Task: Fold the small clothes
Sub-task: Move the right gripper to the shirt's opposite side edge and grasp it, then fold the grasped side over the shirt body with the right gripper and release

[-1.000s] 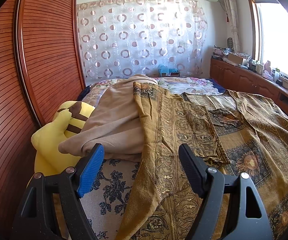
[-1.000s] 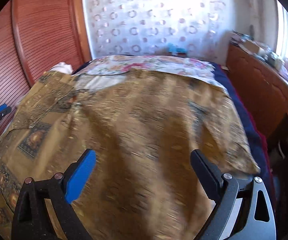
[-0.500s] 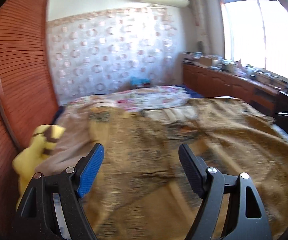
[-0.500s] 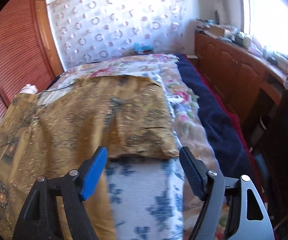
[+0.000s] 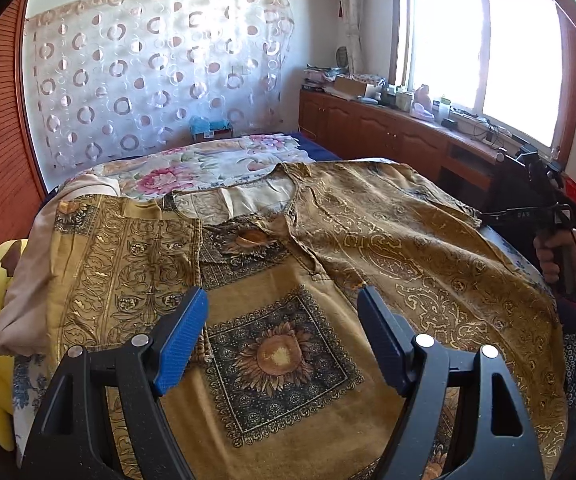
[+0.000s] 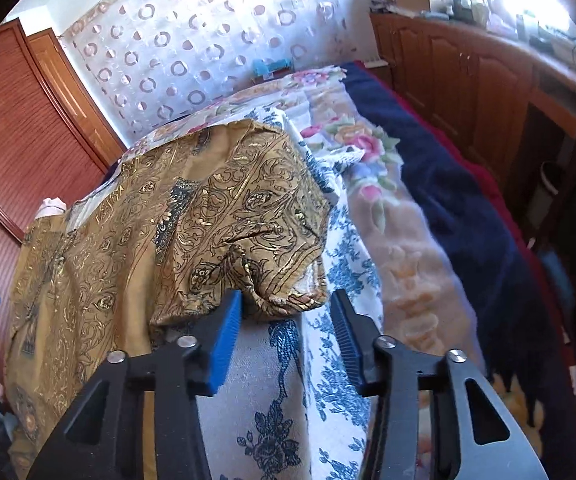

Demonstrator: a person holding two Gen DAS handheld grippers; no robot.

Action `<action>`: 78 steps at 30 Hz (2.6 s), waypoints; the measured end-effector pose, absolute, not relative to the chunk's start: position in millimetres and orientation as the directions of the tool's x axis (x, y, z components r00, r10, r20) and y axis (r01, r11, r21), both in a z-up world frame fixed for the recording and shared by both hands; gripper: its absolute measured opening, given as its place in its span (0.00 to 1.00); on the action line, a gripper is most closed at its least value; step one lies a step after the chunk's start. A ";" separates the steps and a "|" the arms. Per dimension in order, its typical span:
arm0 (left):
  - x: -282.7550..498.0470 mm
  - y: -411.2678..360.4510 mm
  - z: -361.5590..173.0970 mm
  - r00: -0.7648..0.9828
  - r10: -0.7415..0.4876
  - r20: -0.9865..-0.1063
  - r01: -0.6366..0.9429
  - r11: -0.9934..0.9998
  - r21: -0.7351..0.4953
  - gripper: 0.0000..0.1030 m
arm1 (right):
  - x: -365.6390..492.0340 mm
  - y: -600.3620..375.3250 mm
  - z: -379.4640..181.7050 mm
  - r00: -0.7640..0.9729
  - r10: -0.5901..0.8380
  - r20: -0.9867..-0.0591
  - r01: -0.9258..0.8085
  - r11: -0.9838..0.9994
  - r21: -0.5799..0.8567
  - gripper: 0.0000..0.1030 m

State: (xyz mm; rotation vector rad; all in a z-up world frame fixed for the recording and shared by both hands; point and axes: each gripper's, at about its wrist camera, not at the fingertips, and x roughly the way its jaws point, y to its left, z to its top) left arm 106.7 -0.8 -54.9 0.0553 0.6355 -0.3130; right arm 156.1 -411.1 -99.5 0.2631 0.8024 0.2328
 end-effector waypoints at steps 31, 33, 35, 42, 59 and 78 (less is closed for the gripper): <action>101.8 -1.4 -68.1 0.751 -0.243 -0.614 0.268 0.962 -0.053 0.76 | 138.4 -246.3 -42.4 0.712 0.429 -0.556 -0.493 0.869 0.039 0.11; 99.0 -1.0 -64.9 0.756 -0.246 -0.606 0.267 0.962 -0.057 0.76 | 135.0 -241.2 -54.8 0.698 0.417 -0.583 -0.500 0.866 0.021 0.24; 96.9 -0.3 -62.0 0.762 -0.250 -0.597 0.267 0.962 -0.062 0.76 | 134.0 -242.0 -61.0 0.691 0.414 -0.593 -0.502 0.865 0.020 0.37; 94.4 1.2 -59.5 0.775 -0.257 -0.577 0.261 0.962 -0.079 0.76 | 147.7 -268.1 -55.9 0.703 0.369 -0.608 -0.428 0.902 0.052 0.42; 91.1 9.5 -71.5 0.763 -0.252 -0.596 0.239 0.966 -0.104 0.76 | 247.8 -250.7 -64.8 0.637 0.302 -0.709 -0.245 0.952 0.185 0.13; 88.0 23.3 -72.6 0.768 -0.236 -0.596 0.209 0.971 -0.115 0.76 | 221.8 -140.8 -15.6 0.671 0.442 -0.595 -0.503 0.861 0.072 0.23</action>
